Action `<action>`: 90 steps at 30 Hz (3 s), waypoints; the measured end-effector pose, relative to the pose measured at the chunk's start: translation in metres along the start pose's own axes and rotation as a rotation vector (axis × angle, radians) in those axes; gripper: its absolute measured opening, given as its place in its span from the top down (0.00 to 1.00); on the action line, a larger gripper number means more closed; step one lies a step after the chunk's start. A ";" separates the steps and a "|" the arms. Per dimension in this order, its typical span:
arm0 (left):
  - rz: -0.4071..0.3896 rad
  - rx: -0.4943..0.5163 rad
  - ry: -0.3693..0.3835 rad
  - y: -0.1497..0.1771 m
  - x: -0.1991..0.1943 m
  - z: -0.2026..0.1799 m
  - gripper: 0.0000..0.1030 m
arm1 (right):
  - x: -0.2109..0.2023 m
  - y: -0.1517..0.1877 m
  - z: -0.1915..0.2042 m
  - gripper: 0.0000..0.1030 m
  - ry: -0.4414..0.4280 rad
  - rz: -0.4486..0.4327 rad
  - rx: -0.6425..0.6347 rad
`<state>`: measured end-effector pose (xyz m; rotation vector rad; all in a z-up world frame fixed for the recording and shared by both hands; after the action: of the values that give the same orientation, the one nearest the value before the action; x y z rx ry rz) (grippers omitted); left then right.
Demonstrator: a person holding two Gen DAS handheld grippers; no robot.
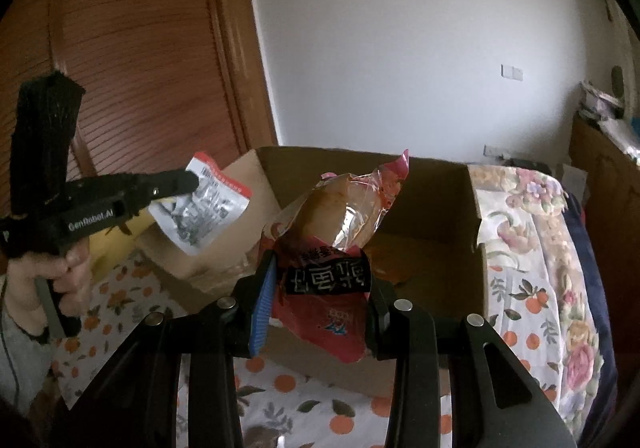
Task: Organize snacks
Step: 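Lower both packets into the box and open both tools, then move both tools back down to the remaining snack packets, then grasp the white bar wrapper with the left tool while the right tool grasps the teal packet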
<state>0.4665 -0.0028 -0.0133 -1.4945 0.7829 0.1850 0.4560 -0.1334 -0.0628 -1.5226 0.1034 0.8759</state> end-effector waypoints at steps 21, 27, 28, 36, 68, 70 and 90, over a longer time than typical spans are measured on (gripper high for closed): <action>0.099 0.014 -0.019 0.028 0.028 -0.018 0.76 | 0.037 0.009 -0.011 0.35 0.029 0.123 0.013; 0.078 0.002 -0.016 0.028 0.007 -0.023 0.69 | 0.000 0.008 -0.001 0.35 0.021 0.066 0.007; 0.071 0.005 -0.015 0.028 0.001 -0.024 0.68 | -0.008 0.010 0.002 0.35 0.014 0.058 0.009; 0.037 -0.006 -0.008 0.046 -0.042 -0.032 0.66 | -0.061 0.041 0.017 0.35 -0.012 0.032 0.018; 0.302 -0.112 -0.060 0.160 0.010 -0.049 0.66 | -0.020 0.174 0.067 0.47 -0.072 0.314 -0.076; 0.327 -0.125 -0.060 0.162 0.015 -0.049 0.66 | -0.017 0.175 0.069 0.49 -0.074 0.320 -0.089; 0.346 -0.071 -0.143 0.151 0.041 -0.052 0.66 | -0.016 0.180 0.079 0.60 -0.058 0.307 -0.136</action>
<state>0.3935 -0.0486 -0.1544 -1.3863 0.9218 0.5783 0.3098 -0.1030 -0.1923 -1.6316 0.2441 1.1909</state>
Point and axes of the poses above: each gripper's, at about its wrist camera, not at the fingertips, and x roughly the way its jaws point, z to its left, y to its underside, the point moved 3 cm from there along x, roughly the way its jaws point, and after that the axes turned 2 degrees about z, right-handed, at the moved point
